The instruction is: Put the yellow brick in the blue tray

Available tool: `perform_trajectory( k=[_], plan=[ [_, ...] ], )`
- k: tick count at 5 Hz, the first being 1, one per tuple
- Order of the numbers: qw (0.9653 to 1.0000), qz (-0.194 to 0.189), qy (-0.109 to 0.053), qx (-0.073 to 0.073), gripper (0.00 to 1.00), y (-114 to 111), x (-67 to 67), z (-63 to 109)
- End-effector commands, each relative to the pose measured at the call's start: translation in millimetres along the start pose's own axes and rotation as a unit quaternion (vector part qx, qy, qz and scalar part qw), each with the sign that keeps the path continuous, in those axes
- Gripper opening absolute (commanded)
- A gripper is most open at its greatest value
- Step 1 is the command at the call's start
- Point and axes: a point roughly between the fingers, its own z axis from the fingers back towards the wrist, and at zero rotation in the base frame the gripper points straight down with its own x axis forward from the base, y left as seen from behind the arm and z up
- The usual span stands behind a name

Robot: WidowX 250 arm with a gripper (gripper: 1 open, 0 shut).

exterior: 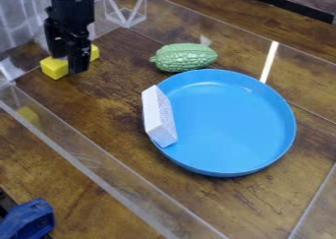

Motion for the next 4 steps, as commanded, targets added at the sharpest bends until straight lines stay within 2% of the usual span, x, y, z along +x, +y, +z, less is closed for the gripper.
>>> perform_trajectory(
  k=[1, 3, 4],
  plan=[
    [0.9996, 0.010, -0.024, 0.014, 1.00, 13.3, 5.0, 15.4],
    [0.9996, 0.010, -0.026, 0.006, 1.00, 15.6, 6.0, 11.6],
    [0.9996, 0.002, -0.028, 0.008, 1.00, 25.1, 6.7, 5.8]
  ],
)
